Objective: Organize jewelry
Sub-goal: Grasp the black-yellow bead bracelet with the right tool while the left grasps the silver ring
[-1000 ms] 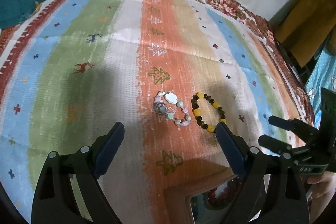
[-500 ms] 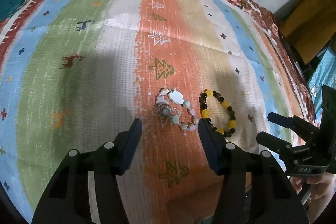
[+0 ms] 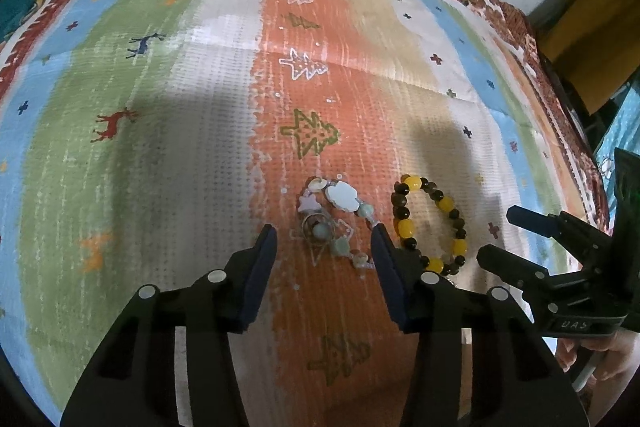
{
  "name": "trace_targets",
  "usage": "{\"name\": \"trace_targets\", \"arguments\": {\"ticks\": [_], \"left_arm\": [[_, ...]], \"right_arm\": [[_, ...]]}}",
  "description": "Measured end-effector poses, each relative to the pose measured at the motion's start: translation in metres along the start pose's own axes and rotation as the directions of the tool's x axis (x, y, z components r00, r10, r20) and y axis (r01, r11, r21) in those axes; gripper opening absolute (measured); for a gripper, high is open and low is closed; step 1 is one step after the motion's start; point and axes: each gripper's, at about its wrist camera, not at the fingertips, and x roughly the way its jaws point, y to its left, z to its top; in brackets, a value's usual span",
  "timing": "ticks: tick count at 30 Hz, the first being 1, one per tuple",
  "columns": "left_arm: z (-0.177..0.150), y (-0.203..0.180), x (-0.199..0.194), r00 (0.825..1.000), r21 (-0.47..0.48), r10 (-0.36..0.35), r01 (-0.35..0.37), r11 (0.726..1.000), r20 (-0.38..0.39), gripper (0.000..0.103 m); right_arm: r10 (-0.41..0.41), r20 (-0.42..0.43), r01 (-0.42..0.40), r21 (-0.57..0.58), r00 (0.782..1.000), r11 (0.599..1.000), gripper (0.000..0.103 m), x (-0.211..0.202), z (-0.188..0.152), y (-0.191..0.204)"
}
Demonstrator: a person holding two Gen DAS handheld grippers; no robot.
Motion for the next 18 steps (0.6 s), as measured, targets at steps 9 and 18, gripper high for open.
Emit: {"name": "trace_targets", "arguments": {"ticks": [9,18], "left_arm": [[0.003,0.0,0.01,1.0,0.01,0.008,-0.008,1.0,-0.019,0.037],[0.004,0.002,0.012,1.0,0.016,0.007,-0.007,1.0,-0.027,0.02]], "right_arm": [[-0.001,-0.012,0.001,0.01,1.0,1.0,0.077,0.013,0.006,-0.003],[-0.006,-0.053,0.006,0.01,0.999,1.0,0.063,0.03,0.009,-0.002]]}}
